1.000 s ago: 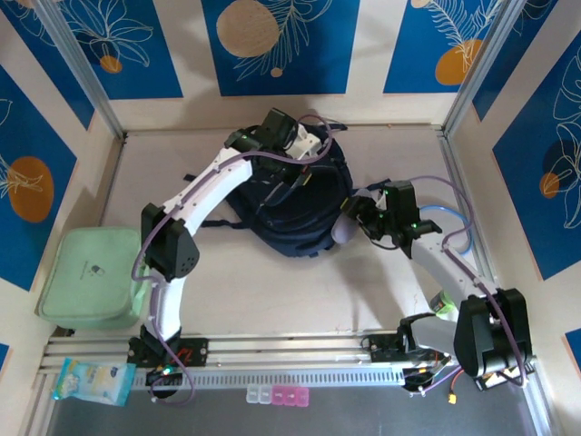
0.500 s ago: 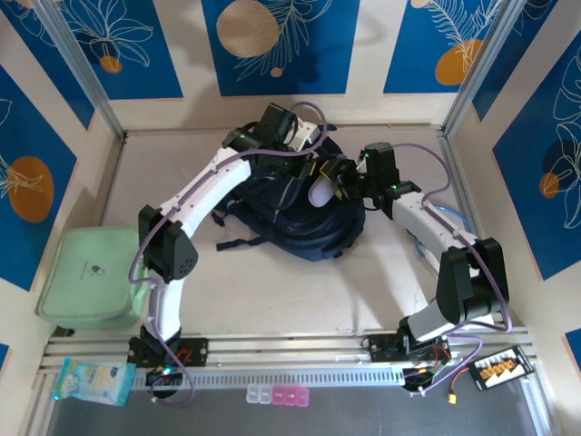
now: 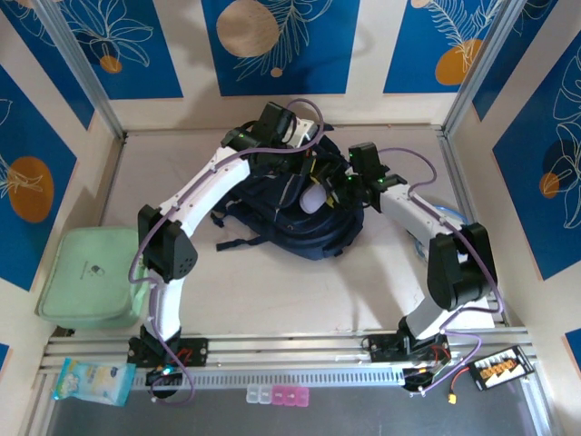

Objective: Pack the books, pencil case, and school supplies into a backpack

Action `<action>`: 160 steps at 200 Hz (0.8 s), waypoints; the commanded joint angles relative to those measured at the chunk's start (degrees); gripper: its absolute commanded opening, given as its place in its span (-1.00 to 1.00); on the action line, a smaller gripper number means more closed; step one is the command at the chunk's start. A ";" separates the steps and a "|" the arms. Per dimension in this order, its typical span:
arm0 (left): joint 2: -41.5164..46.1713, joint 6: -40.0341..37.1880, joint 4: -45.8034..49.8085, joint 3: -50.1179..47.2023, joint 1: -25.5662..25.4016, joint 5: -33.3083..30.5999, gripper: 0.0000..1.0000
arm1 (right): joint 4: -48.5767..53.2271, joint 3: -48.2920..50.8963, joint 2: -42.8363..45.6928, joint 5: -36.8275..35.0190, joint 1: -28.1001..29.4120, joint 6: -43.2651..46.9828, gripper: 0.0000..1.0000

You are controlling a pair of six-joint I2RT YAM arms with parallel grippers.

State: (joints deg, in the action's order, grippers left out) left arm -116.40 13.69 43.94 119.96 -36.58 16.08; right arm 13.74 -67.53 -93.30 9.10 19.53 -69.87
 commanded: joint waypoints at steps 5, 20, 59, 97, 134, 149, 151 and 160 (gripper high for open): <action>4.51 1.53 -6.06 3.79 0.63 3.18 -1.00 | -4.51 -2.39 -3.04 3.20 -0.53 -0.26 0.47; 4.68 1.84 -5.89 3.81 0.90 3.33 -1.00 | -6.42 -2.49 -3.75 4.13 -0.85 -0.91 0.56; 4.89 1.61 -5.45 3.75 1.20 3.87 -1.00 | -5.38 -1.35 -2.36 3.33 -1.04 0.39 0.63; 4.43 2.07 -5.89 3.61 1.34 4.53 -1.00 | -4.52 0.65 -2.16 1.62 -0.49 0.15 0.07; 4.51 2.00 -5.63 3.52 1.47 4.75 -1.00 | -2.71 -0.12 -3.83 -0.51 1.06 0.08 -0.19; 4.53 2.09 -5.45 3.52 1.49 4.84 -1.00 | -4.17 -0.31 -4.94 -0.01 1.84 -0.27 -0.32; 4.52 2.05 -5.45 3.52 1.50 4.84 -1.00 | -4.40 -0.32 -5.07 0.13 1.94 -0.34 -0.34; 4.57 2.03 -5.36 3.44 1.50 4.84 -1.00 | -5.23 -0.67 -5.72 0.47 2.60 -0.68 -0.39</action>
State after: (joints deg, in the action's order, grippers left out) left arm -116.29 14.76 43.68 119.96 -35.55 17.58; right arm 9.34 -67.66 -96.92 9.32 20.45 -69.95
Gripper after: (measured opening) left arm 0.044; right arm 0.335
